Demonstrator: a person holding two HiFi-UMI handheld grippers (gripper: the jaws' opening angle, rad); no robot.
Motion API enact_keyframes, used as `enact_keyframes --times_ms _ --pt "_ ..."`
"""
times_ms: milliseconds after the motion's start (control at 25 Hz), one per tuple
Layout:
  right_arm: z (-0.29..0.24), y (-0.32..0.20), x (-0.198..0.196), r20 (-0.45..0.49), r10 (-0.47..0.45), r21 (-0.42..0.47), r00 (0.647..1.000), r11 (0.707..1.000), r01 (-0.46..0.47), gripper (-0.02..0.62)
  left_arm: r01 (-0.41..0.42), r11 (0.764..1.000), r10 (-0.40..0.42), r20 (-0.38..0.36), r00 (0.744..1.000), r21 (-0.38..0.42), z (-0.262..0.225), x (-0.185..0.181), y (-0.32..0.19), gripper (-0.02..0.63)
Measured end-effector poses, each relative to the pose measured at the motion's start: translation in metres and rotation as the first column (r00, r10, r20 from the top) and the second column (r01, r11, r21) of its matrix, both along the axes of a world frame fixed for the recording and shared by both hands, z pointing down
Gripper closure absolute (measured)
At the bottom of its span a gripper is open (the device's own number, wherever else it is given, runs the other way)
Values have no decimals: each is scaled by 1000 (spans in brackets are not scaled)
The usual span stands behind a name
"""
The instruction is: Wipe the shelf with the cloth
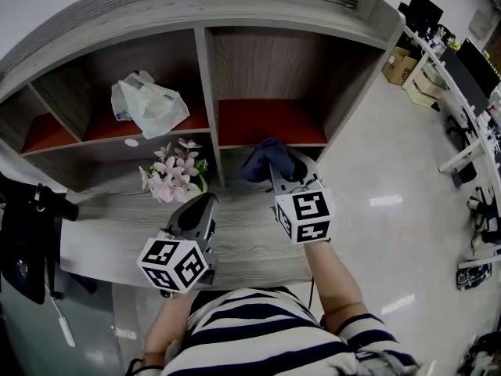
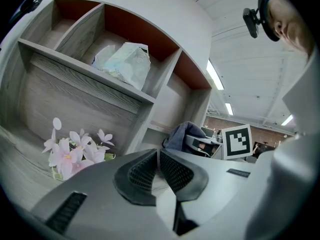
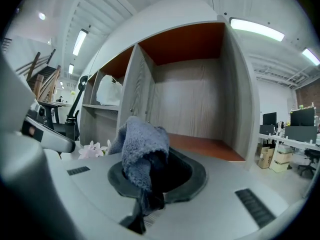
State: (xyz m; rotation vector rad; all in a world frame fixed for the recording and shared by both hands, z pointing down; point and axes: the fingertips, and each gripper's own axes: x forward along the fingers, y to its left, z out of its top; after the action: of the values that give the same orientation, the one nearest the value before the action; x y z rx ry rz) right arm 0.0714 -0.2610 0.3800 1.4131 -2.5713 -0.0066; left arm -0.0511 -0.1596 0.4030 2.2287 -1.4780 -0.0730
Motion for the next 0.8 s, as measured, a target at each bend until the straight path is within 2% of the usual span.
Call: enact_keyframes --times_ms 400,800 --pt "4 -8 58 -19 126 -7 992 992 -126 526 -59 998 59 -5 998 -7 3 20 -7 575" --pt "6 -14 101 -30 222 -9 975 975 -222 526 -78 997 78 -4 997 -11 4 26 -10 575"
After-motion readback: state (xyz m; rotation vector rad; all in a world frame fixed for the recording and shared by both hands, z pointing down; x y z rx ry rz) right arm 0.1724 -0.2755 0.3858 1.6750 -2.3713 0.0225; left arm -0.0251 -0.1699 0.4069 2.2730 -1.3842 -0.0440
